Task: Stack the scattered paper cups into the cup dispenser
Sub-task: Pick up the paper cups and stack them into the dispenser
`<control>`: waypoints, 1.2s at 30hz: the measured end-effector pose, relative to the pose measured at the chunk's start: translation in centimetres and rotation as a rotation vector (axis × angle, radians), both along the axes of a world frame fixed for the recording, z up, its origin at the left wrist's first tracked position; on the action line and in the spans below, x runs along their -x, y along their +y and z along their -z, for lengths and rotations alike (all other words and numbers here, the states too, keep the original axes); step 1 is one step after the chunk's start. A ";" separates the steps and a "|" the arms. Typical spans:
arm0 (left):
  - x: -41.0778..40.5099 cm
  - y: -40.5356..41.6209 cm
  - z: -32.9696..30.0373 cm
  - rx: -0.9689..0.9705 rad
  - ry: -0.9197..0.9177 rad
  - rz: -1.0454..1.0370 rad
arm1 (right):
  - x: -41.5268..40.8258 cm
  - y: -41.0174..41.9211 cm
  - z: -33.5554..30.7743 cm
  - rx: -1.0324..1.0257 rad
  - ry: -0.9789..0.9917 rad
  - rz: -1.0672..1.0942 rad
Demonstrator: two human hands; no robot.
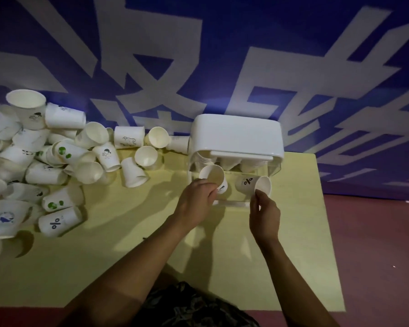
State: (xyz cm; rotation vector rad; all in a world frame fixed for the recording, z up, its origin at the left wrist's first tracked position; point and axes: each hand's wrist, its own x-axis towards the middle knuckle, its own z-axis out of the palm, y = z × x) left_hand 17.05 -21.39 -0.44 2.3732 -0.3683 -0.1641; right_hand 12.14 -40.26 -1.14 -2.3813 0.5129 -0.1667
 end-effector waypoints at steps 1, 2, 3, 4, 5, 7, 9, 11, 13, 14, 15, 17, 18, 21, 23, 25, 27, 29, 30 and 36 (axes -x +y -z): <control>-0.4 -1.2 0.4 -0.022 0.011 0.016 | -0.3 -1.1 0.1 0.051 0.014 -0.044; -0.8 -2.2 0.7 -0.046 0.025 0.033 | -0.6 -2.1 0.2 0.100 0.025 -0.088; -1.2 -3.2 1.1 -0.075 0.037 0.057 | -0.8 -3.0 0.4 0.144 0.034 -0.131; -1.5 -4.3 1.5 -0.113 0.047 0.085 | -1.1 -3.7 0.6 0.178 0.045 -0.173; -1.8 -5.2 1.9 -0.159 0.058 0.105 | -1.3 -4.3 0.9 0.203 0.059 -0.211; -2.1 -7.0 2.6 -0.244 0.097 0.117 | -1.8 -5.3 1.5 0.235 0.099 -0.271; -2.2 -8.3 3.3 -0.296 0.134 0.109 | -2.2 -6.0 2.2 0.257 0.146 -0.321; -2.2 -9.1 3.8 -0.295 0.166 0.097 | -2.7 -6.3 2.6 0.279 0.175 -0.368; -2.1 -9.5 4.1 -0.301 0.174 0.114 | -3.0 -6.2 2.8 0.317 0.199 -0.423; -2.2 -9.7 4.2 -0.303 0.177 0.116 | -3.1 -6.2 3.0 0.341 0.213 -0.456; -2.2 -9.7 4.4 -0.300 0.182 0.107 | -3.1 -6.2 3.2 0.362 0.233 -0.483; -2.2 -9.8 4.5 -0.282 0.196 0.086 | -3.0 -6.2 3.5 0.378 0.266 -0.492; -2.2 -9.8 4.5 -0.267 0.196 0.079 | -2.9 -6.1 3.6 0.378 0.265 -0.483; -2.1 -9.1 4.2 -0.225 0.168 0.059 | -2.6 -5.5 3.4 0.387 0.226 -0.437; -1.9 -8.0 3.8 -0.197 0.135 0.037 | -2.4 -4.8 3.0 0.374 0.155 -0.383; -1.5 -6.5 3.3 -0.182 0.093 0.008 | -2.2 -3.6 2.4 0.346 0.070 -0.353; -1.0 -4.3 3.0 -0.178 0.056 -0.049 | -2.1 -2.0 1.9 0.303 0.001 -0.369; -0.4 -1.5 2.6 -0.191 0.036 -0.119 | -2.2 0.2 1.4 0.248 -0.033 -0.427; -0.1 0.0 2.4 -0.198 0.027 -0.153 | -2.3 1.5 1.3 0.224 -0.032 -0.466; 1.7 10.3 1.5 -0.299 0.087 -0.390 | -2.7 10.5 0.9 0.083 0.075 -0.652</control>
